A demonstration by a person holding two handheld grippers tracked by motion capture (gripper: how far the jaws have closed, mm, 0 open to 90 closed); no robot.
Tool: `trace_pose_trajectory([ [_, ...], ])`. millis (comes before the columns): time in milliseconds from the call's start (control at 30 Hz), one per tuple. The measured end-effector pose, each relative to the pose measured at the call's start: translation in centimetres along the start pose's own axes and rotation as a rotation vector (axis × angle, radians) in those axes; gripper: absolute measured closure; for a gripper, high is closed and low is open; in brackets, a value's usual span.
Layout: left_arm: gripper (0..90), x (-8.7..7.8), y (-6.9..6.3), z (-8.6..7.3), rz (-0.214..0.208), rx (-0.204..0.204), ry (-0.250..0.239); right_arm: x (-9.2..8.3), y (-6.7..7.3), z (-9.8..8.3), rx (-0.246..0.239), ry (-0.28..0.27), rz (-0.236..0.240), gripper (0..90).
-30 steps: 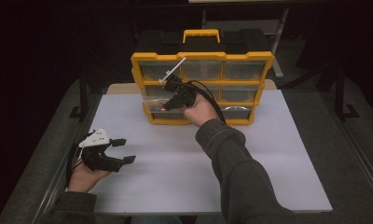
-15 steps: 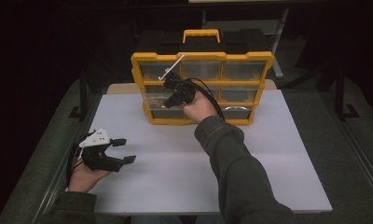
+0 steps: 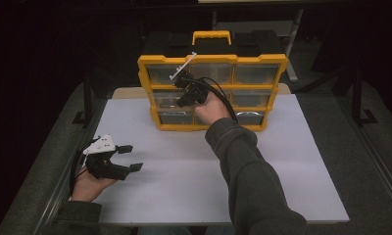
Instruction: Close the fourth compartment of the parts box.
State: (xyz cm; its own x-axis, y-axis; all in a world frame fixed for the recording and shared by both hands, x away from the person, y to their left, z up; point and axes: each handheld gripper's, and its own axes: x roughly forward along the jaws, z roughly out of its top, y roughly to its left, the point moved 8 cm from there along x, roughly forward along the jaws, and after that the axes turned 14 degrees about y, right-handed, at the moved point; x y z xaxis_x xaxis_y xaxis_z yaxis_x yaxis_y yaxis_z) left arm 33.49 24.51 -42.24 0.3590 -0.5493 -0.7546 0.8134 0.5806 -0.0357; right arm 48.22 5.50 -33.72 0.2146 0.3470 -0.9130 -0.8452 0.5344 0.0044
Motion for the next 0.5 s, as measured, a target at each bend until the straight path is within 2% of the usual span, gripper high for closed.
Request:
trace_pose_trajectory([
  [200, 23.5, 0.2, -0.1, 0.1, -0.001, 0.002, -0.001, -0.3, -0.6, -0.3, 0.019, -0.003, -0.013, 89.2],
  [400, 23.6, 0.2, -0.1, 0.1, -0.002, 0.002, 0.002, -0.1, -1.2, -0.2, 0.011, -0.007, -0.06, 89.3],
  [467, 23.6, 0.1, -0.1, 0.1, -0.002, 0.002, -0.002, -0.1, -1.2, -0.2, 0.04, -0.011, -0.06, 89.2],
  [500, 23.6, 0.2, -0.1, 0.1, -0.002, 0.003, -0.003, -0.1, -1.2, -0.2, 0.04, -0.011, -0.06, 89.2],
])
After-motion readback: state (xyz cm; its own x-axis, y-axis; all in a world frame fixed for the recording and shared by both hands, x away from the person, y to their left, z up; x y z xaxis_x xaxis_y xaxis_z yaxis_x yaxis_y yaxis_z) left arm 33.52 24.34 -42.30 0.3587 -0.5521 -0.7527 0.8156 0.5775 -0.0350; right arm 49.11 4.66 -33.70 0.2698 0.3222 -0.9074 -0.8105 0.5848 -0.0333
